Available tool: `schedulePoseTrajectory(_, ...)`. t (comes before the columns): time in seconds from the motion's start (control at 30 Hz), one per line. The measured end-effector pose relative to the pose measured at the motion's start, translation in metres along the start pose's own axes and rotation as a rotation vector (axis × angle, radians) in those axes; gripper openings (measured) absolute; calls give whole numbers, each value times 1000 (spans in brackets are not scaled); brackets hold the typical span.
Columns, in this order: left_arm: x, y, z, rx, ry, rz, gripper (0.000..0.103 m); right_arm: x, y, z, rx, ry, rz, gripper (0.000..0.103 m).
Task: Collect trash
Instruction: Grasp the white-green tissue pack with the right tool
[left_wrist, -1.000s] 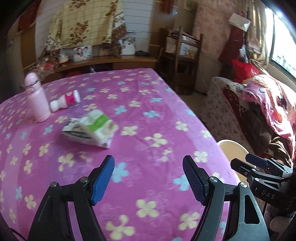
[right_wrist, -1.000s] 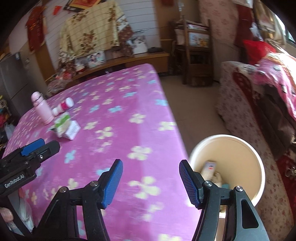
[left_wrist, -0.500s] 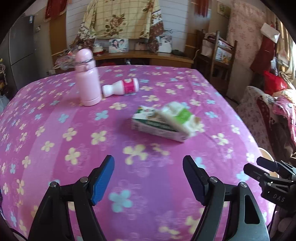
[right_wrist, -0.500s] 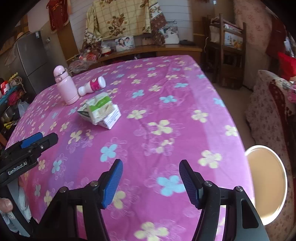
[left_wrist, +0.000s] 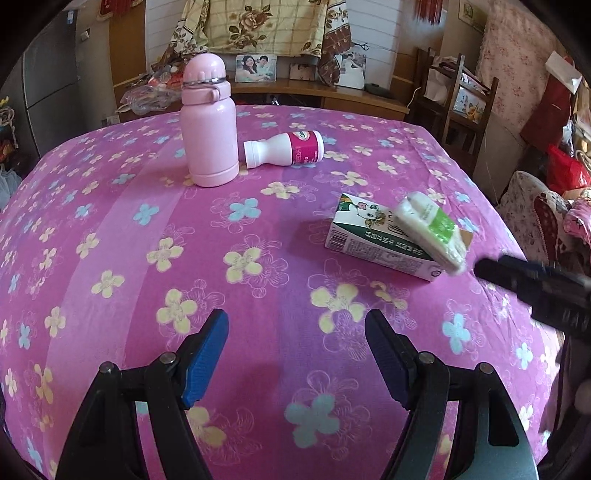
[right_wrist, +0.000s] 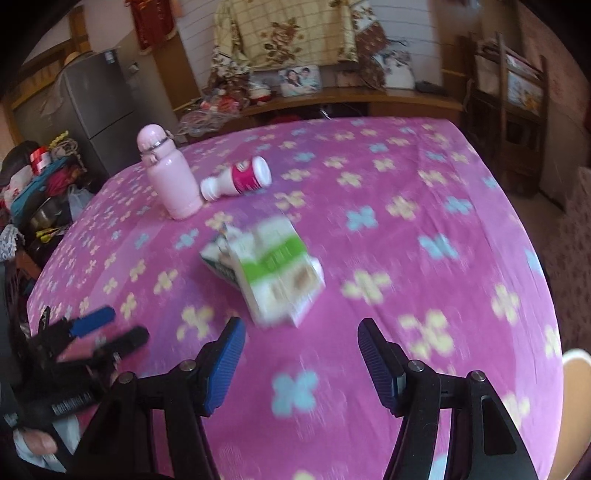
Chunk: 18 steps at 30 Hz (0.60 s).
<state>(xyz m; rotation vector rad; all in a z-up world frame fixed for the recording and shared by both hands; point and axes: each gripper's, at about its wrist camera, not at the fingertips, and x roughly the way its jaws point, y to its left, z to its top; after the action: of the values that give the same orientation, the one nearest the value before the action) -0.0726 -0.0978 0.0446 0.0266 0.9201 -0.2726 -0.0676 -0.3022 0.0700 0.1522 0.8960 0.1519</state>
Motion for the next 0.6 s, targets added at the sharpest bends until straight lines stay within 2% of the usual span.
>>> schedulePoseTrajectory(0.1, 7, 1, 6, 0, 12, -12, 77, 14, 12, 20, -71, 7, 12, 75)
schedulePoseTrajectory(0.2, 12, 2, 13, -3, 15, -24, 77, 31, 20, 34, -123, 26, -18, 75)
schedulePoseTrajectory(0.33, 18, 2, 26, -8, 13, -35, 77, 51, 20, 39, -141, 68, -7, 74)
schedulePoseTrajectory(0.37, 21, 2, 30, -10, 13, -33, 77, 53, 18, 38, -139, 64, -5, 71)
schedulePoseTrajectory(0.4, 23, 3, 34, -12, 10, -28, 77, 53, 16, 37, -133, 53, 17, 51)
schedulePoseTrajectory(0.53, 33, 8, 54, -49, -2, -9, 77, 40, 8, 33, -121, 9, 34, 39)
schedulePoseTrajectory(0.6, 42, 10, 68, -70, -5, 0, 77, 31, 2, 29, -124, -1, 21, 39)
